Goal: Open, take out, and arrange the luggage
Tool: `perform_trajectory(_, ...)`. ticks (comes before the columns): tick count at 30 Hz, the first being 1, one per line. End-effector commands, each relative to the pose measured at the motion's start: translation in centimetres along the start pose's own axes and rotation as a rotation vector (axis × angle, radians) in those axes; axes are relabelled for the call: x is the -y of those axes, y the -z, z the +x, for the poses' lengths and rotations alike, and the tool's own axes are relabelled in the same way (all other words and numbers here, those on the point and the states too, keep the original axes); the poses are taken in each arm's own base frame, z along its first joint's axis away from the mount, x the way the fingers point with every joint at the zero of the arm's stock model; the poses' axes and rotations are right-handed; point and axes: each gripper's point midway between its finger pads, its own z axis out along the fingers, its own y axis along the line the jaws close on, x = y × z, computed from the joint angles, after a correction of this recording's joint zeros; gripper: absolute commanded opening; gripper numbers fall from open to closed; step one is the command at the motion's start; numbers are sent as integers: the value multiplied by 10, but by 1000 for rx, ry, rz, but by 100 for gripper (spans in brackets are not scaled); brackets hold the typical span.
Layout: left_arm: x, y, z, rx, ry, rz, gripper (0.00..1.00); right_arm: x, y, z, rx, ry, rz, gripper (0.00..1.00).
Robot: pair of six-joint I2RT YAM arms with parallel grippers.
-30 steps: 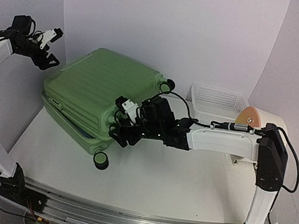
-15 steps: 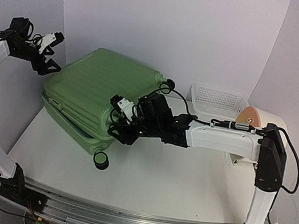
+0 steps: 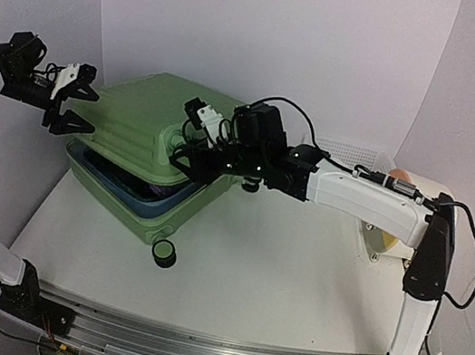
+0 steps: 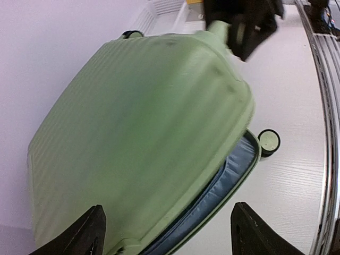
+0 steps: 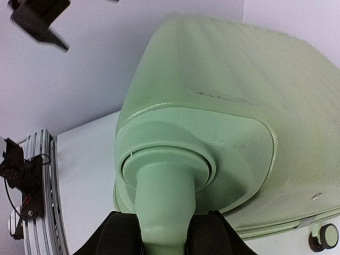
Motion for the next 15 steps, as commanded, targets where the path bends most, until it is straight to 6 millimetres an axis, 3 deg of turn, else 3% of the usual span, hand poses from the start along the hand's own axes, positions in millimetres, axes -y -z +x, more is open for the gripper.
perform_trajectory(1, 61, -10, -20, 35, -177, 163, 77, 56, 45, -137, 452, 49, 159, 0)
perform_trajectory(5, 108, -40, -5, -30, -251, 299, 81, 85, 49, -155, 526, 65, 232, 0)
perform_trajectory(7, 119, -51, 6, -44, -259, 341, 85, 98, 53, -162, 566, 81, 271, 0)
perform_trajectory(11, 123, -77, 36, -79, -311, 367, 92, 120, 54, -168, 628, 92, 333, 0)
perform_trajectory(15, 104, -114, 74, -148, -340, 305, 97, 138, 48, -168, 657, 114, 391, 0)
